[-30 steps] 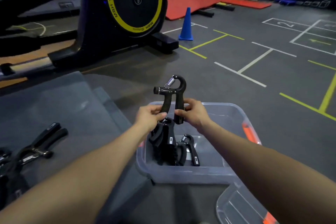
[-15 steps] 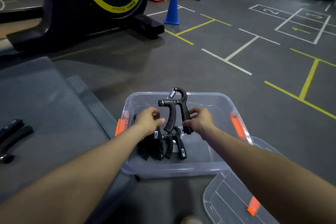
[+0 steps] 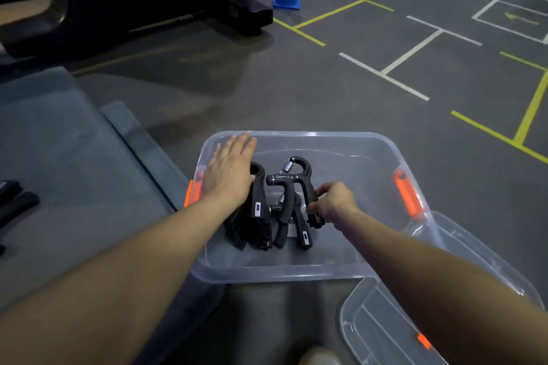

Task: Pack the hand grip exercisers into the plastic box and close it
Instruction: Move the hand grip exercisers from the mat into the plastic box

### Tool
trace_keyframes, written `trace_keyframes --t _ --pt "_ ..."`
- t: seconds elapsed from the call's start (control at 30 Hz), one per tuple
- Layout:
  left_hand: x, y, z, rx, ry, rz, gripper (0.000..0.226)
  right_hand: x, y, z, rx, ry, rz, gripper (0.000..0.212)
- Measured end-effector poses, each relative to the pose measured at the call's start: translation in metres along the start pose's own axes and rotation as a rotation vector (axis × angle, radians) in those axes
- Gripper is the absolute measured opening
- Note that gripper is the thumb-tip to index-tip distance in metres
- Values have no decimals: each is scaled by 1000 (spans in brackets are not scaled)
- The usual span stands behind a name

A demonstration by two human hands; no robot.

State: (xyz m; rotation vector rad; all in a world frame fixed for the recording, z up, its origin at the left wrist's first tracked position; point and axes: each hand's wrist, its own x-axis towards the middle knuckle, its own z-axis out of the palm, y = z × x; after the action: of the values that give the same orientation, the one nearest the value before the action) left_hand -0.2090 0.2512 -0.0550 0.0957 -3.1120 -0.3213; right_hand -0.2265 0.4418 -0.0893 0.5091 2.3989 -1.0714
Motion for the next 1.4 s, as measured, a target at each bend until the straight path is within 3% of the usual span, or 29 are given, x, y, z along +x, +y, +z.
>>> trace_keyframes --t 0.37,0.97,1.03,1.1,1.23,1.4 --pt "26 -7 18 -23 -30 -31 79 19 18 21 -53 -106 66 25" --pt "30 -12 25 0 -28 -1 78 43 33 42 -64 -63 122 28" --pt "29 -13 25 1 -41 2 79 46 33 41 -7 -60 115 19" --pt "30 -14 24 -4 -52 8 79 46 30 40 158 -75 153 33" --pt "29 -15 18 0 -103 10 79 36 23 36 103 -43 18 46" --pt "13 -19 -11 -16 -74 -28 68 12 -13 24 129 54 -142 44"
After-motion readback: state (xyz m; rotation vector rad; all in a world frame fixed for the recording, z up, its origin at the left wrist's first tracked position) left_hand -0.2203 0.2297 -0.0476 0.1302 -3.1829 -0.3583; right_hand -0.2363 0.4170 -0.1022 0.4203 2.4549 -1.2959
